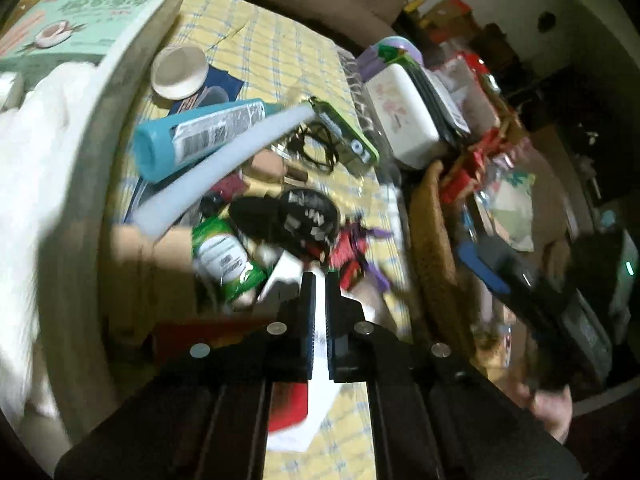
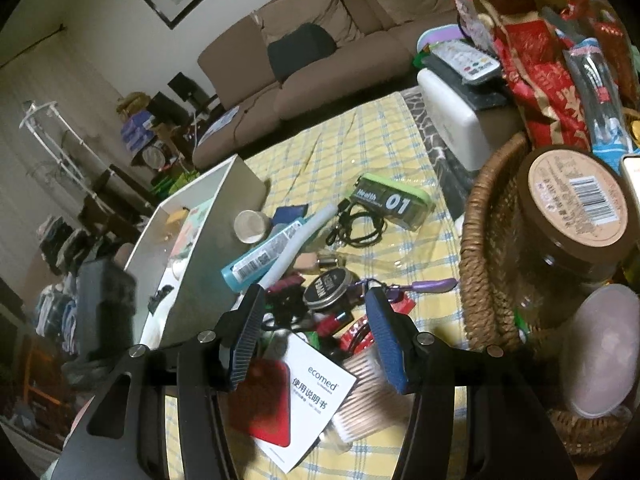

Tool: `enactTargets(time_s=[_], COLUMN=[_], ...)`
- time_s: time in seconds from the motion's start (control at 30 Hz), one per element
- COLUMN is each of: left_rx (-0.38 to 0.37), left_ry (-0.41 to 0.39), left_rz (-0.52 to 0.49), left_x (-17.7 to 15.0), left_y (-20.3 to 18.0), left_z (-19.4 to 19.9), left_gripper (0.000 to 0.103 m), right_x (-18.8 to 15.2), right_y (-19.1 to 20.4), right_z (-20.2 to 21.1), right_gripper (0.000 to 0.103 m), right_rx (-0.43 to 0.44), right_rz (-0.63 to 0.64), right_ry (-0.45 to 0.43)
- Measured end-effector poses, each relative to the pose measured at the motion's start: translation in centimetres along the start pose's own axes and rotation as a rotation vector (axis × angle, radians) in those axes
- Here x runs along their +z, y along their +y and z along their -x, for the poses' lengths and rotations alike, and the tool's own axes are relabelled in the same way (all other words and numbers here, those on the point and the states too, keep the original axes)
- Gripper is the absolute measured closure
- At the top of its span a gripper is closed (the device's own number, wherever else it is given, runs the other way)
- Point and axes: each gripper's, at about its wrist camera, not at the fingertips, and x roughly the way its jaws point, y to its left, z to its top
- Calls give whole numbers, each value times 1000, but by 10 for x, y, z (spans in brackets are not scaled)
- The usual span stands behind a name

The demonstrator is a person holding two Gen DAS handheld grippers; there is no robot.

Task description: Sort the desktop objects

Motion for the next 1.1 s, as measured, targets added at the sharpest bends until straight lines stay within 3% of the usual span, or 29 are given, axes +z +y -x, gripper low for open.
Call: enactTargets(time_s=[0.07, 0.17, 0.23, 0.3, 0.37, 0.4, 0.53, 0.63, 0.73, 0.83, 0.93, 1.1], left_rx=[4, 76, 106, 110, 91, 103, 174, 250, 319, 278, 213, 42], left_ry=[5, -7, -33, -53, -69, -73, -61, -29, -17, -62, -84, -84], left_rz=[-24, -76, -93, -70, -26, -14, -25, -164, -285, -270, -208, -70], left_x=[-13, -24, -23, -18, -7, -1, 23, 29, 24, 25, 30, 33], left_y=[-3, -11, -14, -15, -16, -18, -22, -35, -44, -43, -33, -17], left_z=[7, 10, 11, 12, 7, 3, -25, -51, -63, -52, -37, -5], left_gripper=[99, 96, 84, 47, 29, 28, 32, 69, 76, 85, 85, 85], right_x=[-2, -6, -7, -8, -8, -8, -5, -4, -2, 0, -1, -4], right_y=[-1, 0, 1, 3, 5, 5, 0, -3, -5, -7, -6, -3], right_z=[-6, -18, -22, -22, -21, -21, -20, -19, -18, -17, -19, -19], right_gripper=[48, 48, 48, 48, 48, 48, 47, 47, 47, 47, 47, 47], right_rx=[2, -9, -14, -13, -12, -14, -14, -9, -6, -1, -2, 8], right_rz=[-4, -5, -7, -11, -8, -7, -26, -39, -40, -42, -35, -29], right_ry=[18, 49, 56, 53, 47, 44, 34, 30, 27, 23, 27, 36])
